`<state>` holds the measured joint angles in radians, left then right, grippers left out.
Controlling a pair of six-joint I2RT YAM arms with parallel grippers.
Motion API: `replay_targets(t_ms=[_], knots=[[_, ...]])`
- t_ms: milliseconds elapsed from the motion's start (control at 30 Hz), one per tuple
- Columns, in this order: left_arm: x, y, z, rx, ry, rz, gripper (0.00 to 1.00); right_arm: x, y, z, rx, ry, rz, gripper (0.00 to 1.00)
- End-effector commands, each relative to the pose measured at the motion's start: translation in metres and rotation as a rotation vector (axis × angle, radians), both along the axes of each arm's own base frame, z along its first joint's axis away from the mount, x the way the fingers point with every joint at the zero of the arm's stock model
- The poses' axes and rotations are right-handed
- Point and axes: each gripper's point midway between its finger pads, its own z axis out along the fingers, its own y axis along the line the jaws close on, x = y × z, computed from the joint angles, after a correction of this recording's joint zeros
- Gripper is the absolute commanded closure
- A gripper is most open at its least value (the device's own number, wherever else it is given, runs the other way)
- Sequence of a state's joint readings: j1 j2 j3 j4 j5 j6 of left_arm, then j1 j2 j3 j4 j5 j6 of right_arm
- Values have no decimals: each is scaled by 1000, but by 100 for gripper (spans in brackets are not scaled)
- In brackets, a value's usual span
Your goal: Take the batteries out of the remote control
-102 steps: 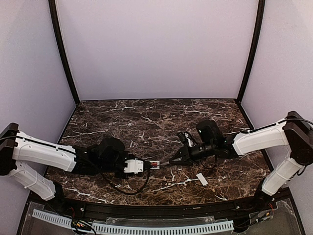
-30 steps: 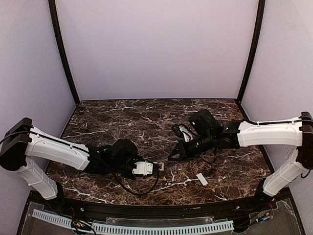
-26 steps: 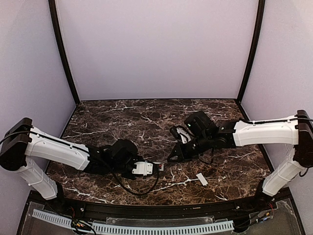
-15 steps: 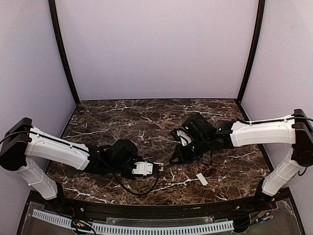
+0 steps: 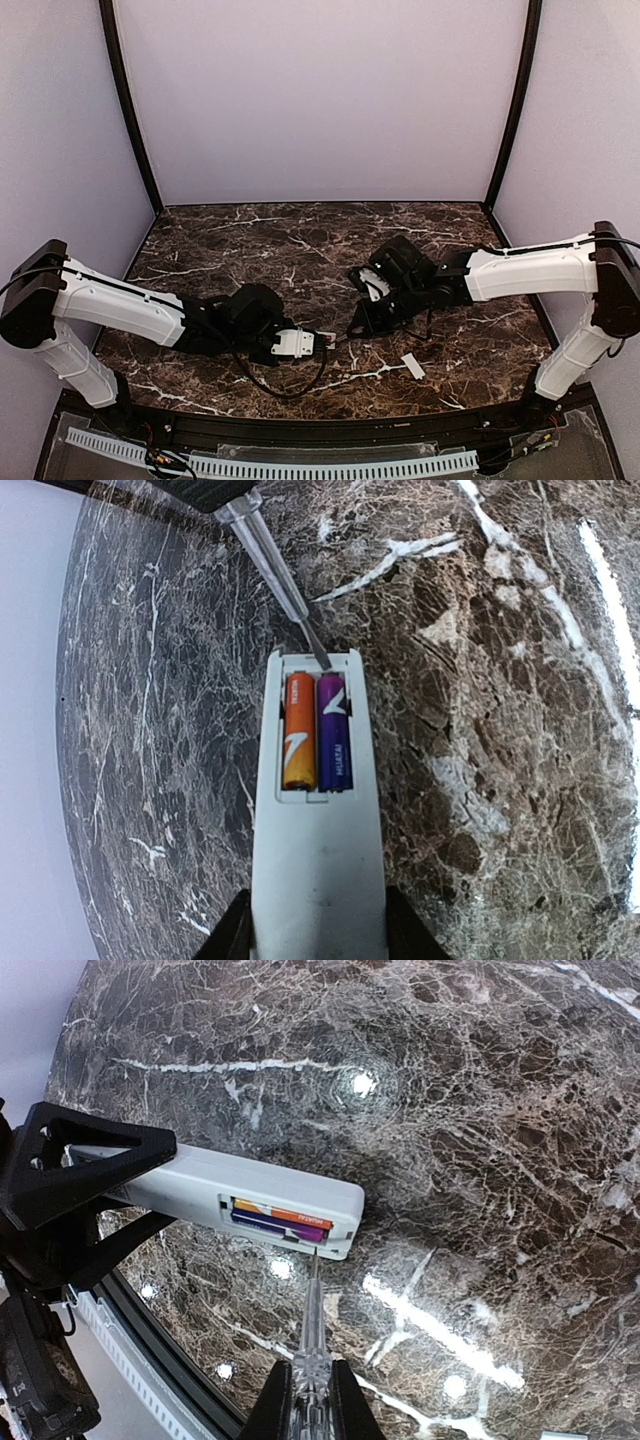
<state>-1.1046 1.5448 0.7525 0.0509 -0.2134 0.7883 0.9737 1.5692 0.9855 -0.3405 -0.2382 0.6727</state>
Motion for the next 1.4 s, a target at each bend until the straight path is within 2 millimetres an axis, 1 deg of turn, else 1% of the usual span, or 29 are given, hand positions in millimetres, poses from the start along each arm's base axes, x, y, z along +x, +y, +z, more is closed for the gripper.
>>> replay_targets(t_ms=[0,367,1033,1300,1367], knots=[[-3,-6,3,-6,21,-6,100,2,5,0,0,-26,8,100],[-4,-5,-1,6,30,-8,100,4,5,-8,-18,-26,10,100],[-5,-5,-4,14,42,-8,100,8,-5,-17,-71,-55,-10,100],[-5,-5,-5,15,43,-7,100,9,-8,-14,-80,-70,-12,100],[-7,-2,-8,35,54,-7,100,10,-8,-12,-79,-75,-14,100]])
